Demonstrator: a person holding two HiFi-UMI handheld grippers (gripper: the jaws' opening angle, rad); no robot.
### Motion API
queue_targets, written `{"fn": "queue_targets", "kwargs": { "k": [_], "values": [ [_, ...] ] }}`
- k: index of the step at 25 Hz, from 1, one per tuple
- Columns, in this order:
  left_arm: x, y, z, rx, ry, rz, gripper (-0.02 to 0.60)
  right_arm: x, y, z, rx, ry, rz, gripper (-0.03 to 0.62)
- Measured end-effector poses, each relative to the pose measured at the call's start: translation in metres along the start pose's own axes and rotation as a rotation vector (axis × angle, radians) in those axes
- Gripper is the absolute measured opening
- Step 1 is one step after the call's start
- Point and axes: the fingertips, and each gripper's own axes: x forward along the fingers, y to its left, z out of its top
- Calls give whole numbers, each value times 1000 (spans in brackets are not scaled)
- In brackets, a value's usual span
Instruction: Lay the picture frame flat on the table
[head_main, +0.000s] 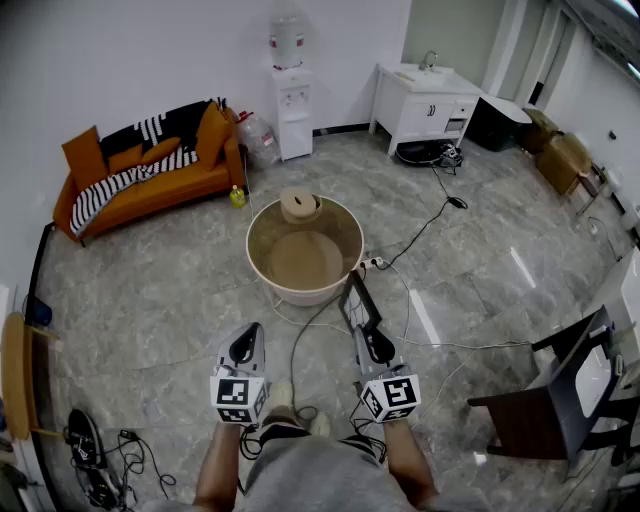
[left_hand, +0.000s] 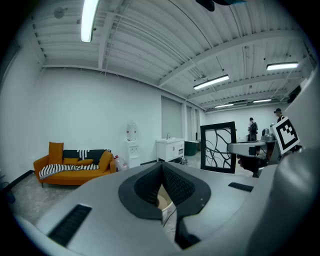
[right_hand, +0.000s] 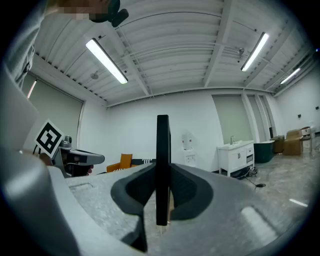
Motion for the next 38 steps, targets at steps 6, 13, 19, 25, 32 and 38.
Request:
{"fn": "queue_targets", "kwargs": {
  "k": [6, 13, 19, 25, 32, 38],
  "values": [
    [8, -6, -3, -4, 8, -6, 17, 4, -5, -2, 16, 1, 16, 66],
    [30, 10, -5, -28, 32, -15, 17, 32, -5, -1, 24, 23, 25, 66],
    [71, 40, 2, -23, 38, -40, 17, 78, -13, 1, 34, 35, -4, 66],
    [113, 81, 17, -18, 35, -84, 17, 130, -15, 6, 60, 33, -57, 66],
    [160, 135, 36, -12, 20, -165, 17, 187, -1, 14, 53, 31, -131, 66],
    [177, 147, 38, -10, -19, -230, 17, 197, 5, 15, 36, 17, -200, 66]
  ]
}}
